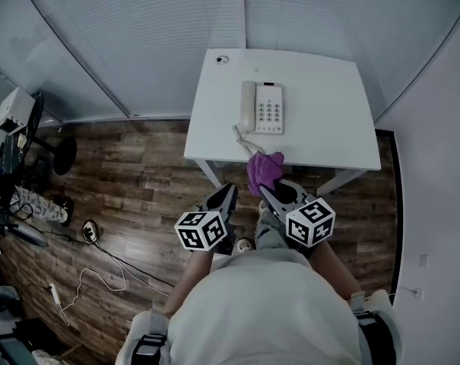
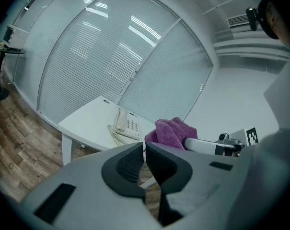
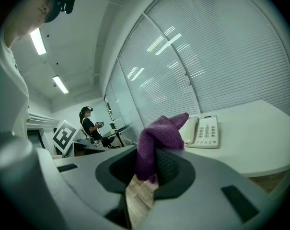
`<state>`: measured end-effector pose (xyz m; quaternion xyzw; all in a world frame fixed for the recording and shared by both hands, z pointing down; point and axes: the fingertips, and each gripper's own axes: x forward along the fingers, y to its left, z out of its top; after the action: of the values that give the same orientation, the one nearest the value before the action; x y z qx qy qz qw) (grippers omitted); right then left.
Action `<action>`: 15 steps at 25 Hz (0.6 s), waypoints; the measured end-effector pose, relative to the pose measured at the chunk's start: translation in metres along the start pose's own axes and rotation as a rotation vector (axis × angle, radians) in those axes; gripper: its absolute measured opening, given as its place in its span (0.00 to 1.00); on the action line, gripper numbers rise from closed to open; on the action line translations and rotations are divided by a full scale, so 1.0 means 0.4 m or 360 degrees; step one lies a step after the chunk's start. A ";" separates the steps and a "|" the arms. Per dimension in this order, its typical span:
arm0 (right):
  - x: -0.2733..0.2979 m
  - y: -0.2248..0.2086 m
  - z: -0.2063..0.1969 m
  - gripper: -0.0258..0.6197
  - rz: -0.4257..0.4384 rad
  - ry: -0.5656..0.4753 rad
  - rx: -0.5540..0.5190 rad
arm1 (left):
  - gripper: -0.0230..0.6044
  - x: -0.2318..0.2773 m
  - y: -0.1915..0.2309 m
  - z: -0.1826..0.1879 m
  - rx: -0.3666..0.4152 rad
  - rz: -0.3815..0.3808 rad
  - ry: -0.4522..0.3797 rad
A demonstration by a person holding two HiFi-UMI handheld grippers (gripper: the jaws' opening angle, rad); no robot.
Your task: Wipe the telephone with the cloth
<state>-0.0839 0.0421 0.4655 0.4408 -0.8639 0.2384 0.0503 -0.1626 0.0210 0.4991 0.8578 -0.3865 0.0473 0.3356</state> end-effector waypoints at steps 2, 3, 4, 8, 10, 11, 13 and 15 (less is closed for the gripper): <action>-0.002 0.004 0.000 0.19 0.0001 -0.0003 -0.0004 | 0.09 -0.001 -0.001 0.001 0.0000 -0.0001 -0.0003; -0.002 0.006 -0.001 0.19 0.0000 -0.0003 -0.0006 | 0.09 -0.002 -0.001 0.002 0.0000 -0.0003 -0.0005; -0.003 0.007 -0.002 0.19 -0.0001 -0.0001 -0.0010 | 0.09 -0.003 -0.002 0.003 -0.0001 -0.0005 -0.0007; -0.005 0.008 -0.002 0.19 -0.0007 -0.0003 -0.0011 | 0.09 -0.003 -0.003 0.008 -0.0013 -0.0005 -0.0016; -0.006 0.007 -0.002 0.19 -0.0010 -0.0008 -0.0007 | 0.09 -0.004 -0.001 0.008 -0.0023 -0.0004 -0.0019; -0.006 0.007 -0.003 0.19 -0.0011 -0.0009 -0.0005 | 0.09 -0.006 0.000 0.007 -0.0024 -0.0001 -0.0021; -0.008 0.009 -0.005 0.19 -0.0013 -0.0011 -0.0003 | 0.09 -0.011 0.003 0.005 -0.0021 0.0009 -0.0021; -0.010 0.011 -0.007 0.19 -0.0014 -0.0011 -0.0004 | 0.09 -0.015 0.005 0.002 -0.0019 0.0016 -0.0019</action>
<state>-0.0854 0.0484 0.4650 0.4452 -0.8625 0.2356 0.0488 -0.1683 0.0235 0.4973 0.8541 -0.3930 0.0415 0.3381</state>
